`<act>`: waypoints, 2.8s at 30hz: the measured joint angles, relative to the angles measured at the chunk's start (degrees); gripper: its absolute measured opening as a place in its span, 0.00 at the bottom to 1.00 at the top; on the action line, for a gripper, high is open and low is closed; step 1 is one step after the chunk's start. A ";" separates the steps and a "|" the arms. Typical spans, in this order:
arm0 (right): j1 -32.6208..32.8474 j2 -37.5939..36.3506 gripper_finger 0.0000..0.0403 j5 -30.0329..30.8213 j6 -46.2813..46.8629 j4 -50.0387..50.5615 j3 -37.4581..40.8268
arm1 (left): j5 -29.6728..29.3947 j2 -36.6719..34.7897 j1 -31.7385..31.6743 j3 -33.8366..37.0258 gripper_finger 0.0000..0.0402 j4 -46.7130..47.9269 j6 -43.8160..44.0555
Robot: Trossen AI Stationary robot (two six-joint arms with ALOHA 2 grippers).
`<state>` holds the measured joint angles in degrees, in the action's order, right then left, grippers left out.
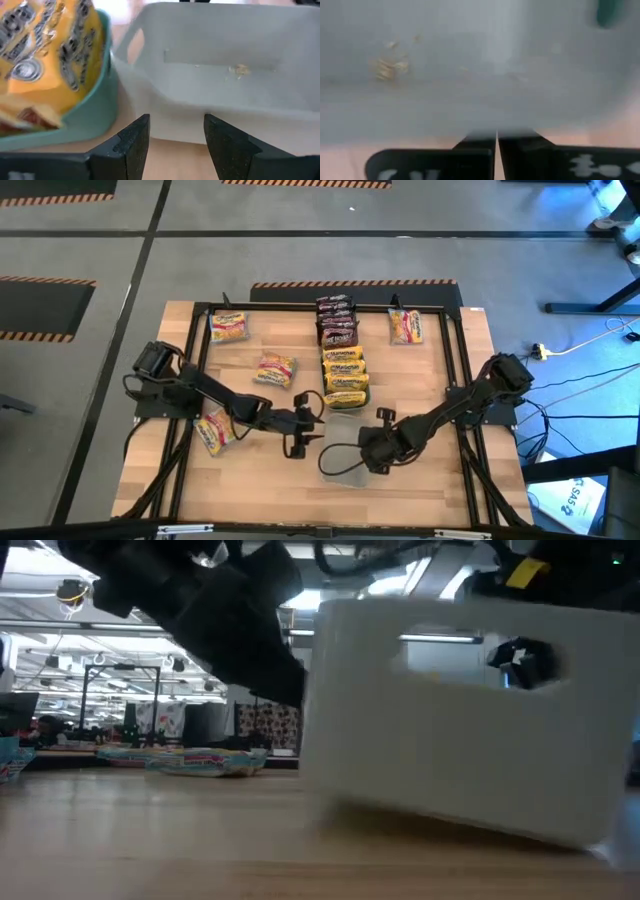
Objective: Sort Maruchan noodles
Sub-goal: Move the gray bin to the bottom of the table, then put the blue noodle pack into the gray bin
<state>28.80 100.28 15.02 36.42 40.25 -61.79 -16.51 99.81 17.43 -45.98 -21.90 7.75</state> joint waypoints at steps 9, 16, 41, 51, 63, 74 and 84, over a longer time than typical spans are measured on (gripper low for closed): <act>0.02 -2.43 0.01 0.88 2.64 16.56 -4.60 | 0.12 -7.51 -0.17 0.04 0.45 16.65 2.63; 0.04 -8.58 0.01 6.91 3.83 14.28 -3.46 | -6.62 -23.03 -2.34 0.13 0.45 39.13 3.62; -4.83 -17.67 0.01 5.79 -0.49 -43.17 29.06 | 0.22 -16.90 -44.84 5.97 0.45 44.37 -6.13; -4.83 -17.67 0.01 6.98 -5.42 -43.65 29.01 | 16.12 -20.83 -36.06 4.46 0.45 61.28 10.70; -4.83 -19.51 0.01 4.49 -8.39 -35.07 23.58 | 17.95 -25.09 -25.89 -0.49 0.45 69.12 11.53; -5.73 -13.72 0.01 0.62 -22.95 -50.11 12.08 | 14.44 -26.43 -20.11 9.35 0.45 52.32 -3.78; -14.58 6.89 0.01 -11.67 -35.22 -36.55 -12.31 | 14.06 -26.72 -19.82 20.09 0.45 43.98 2.88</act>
<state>14.22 107.17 3.35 1.20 3.70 -74.10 -2.45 73.09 -2.39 -25.89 22.08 10.64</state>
